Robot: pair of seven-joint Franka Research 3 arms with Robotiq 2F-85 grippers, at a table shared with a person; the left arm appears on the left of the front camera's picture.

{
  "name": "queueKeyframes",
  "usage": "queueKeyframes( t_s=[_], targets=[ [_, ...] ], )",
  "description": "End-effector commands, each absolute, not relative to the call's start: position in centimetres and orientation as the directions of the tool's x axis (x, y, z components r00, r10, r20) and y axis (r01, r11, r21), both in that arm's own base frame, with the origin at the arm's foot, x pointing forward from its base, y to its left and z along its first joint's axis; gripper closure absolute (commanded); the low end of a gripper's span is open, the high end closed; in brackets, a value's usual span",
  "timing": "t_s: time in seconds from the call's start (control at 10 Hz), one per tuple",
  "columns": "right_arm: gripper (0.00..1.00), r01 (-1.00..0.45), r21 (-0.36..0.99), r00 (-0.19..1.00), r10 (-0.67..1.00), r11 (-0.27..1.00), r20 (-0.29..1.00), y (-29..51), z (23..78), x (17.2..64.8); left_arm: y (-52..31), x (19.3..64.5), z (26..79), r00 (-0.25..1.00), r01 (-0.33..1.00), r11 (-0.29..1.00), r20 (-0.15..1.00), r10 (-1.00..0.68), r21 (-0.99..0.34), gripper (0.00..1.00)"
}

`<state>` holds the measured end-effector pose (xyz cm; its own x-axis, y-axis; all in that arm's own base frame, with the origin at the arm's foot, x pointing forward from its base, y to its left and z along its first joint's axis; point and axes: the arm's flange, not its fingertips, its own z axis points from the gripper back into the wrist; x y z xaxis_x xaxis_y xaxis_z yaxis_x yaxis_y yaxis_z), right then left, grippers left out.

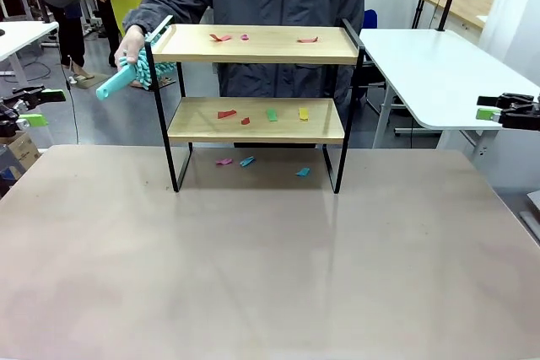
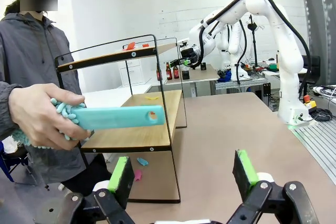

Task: Clean the shelf.
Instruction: Pick up the Duster handed by the human.

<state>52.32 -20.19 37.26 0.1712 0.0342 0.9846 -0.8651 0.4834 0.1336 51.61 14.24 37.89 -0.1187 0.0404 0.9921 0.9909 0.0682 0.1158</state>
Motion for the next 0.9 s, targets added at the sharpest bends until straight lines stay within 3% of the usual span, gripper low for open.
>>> queueKeyframes(
  t_s=[0.0, 0.5, 0.8],
  targets=[
    [0.0, -0.866, 0.13, 0.167, 0.033, 0.483, 0.985, -20.1, 37.4, 52.3, 14.2, 51.6, 37.9, -0.12, 0.991, 0.067, 0.992, 0.042, 0.117, 0.0],
    [0.0, -0.866, 0.13, 0.167, 0.033, 0.483, 0.985, -20.1, 37.4, 52.3, 14.2, 51.6, 37.9, -0.119, 0.991, 0.068, 0.992, 0.04, 0.116, 0.0],
    [0.0, -0.866, 0.13, 0.167, 0.033, 0.483, 0.985, -20.1, 37.4, 52.3, 14.0, 49.7, 47.6, 0.091, 0.973, 0.23, 0.964, -0.248, -0.032, 0.0]
  ],
)
